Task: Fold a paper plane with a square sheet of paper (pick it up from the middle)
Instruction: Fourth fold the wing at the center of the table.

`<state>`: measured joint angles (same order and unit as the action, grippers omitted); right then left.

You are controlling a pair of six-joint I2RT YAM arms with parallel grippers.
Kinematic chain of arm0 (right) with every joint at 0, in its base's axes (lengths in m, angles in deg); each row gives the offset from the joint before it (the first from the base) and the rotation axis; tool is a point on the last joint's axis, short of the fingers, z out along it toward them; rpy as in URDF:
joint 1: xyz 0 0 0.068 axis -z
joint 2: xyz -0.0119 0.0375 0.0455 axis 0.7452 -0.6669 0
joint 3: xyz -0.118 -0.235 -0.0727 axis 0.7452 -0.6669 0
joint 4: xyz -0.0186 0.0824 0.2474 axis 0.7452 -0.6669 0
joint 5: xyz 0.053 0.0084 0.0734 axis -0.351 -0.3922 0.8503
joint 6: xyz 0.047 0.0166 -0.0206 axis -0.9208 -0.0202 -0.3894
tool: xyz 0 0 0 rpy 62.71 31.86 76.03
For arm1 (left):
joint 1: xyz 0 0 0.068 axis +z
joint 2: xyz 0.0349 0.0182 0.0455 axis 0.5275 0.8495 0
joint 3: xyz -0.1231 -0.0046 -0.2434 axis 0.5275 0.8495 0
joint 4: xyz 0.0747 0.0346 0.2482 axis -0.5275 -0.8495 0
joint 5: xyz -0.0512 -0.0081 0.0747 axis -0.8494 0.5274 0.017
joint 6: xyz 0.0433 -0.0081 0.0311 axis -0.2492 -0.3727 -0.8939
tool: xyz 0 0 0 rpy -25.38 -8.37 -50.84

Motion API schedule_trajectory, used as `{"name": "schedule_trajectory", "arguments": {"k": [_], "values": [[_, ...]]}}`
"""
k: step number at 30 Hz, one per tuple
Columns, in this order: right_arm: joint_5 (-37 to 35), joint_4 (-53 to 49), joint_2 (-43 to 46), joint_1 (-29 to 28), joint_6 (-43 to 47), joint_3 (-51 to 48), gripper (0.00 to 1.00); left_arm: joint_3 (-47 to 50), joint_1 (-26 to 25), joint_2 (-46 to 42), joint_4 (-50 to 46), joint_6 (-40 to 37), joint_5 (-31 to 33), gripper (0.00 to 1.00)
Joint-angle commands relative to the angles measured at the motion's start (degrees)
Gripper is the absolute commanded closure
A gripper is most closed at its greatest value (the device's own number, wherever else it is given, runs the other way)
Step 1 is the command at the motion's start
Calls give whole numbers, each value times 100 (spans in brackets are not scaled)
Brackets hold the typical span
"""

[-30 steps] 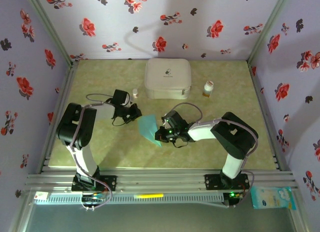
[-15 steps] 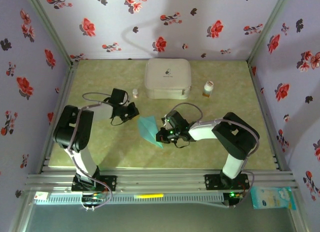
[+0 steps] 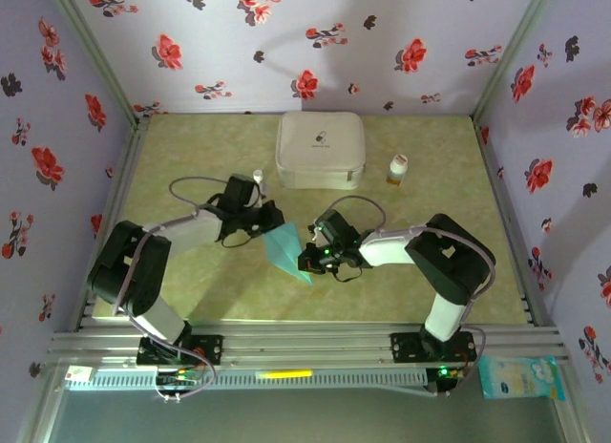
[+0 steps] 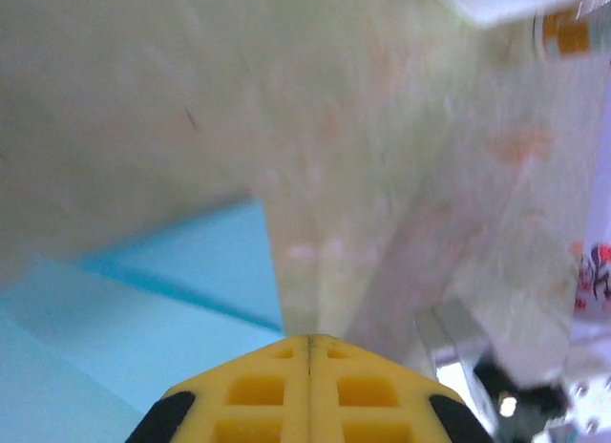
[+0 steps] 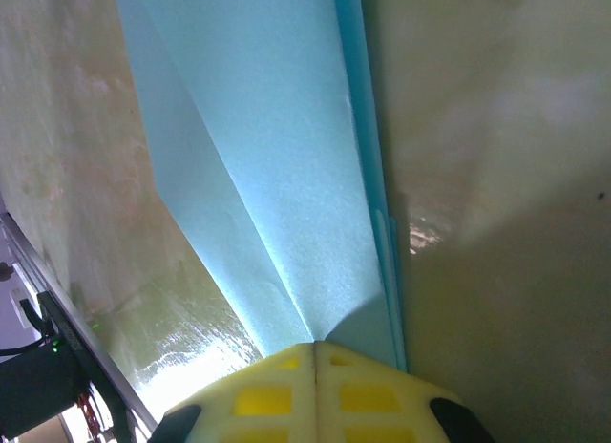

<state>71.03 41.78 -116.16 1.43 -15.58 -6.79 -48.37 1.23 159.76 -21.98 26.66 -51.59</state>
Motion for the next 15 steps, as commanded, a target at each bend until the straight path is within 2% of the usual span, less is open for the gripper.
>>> {"name": "schedule_trajectory", "arguments": {"k": [1, 5, 11, 15], "values": [[-269, -888, -223, 2, -33, -219, 100, 235, -252, 216, 451, 294, -177, 100], [-255, -888, -214, 9, -59, -211, 100, 413, -325, 538, 745, 424, -142, 100], [-135, -693, -17, 45, -139, -63, 100, 503, -317, 784, 562, 259, 105, 100], [-144, -548, 306, 95, -299, 100, 96, 539, -318, 851, 452, 224, 378, 100]]}}
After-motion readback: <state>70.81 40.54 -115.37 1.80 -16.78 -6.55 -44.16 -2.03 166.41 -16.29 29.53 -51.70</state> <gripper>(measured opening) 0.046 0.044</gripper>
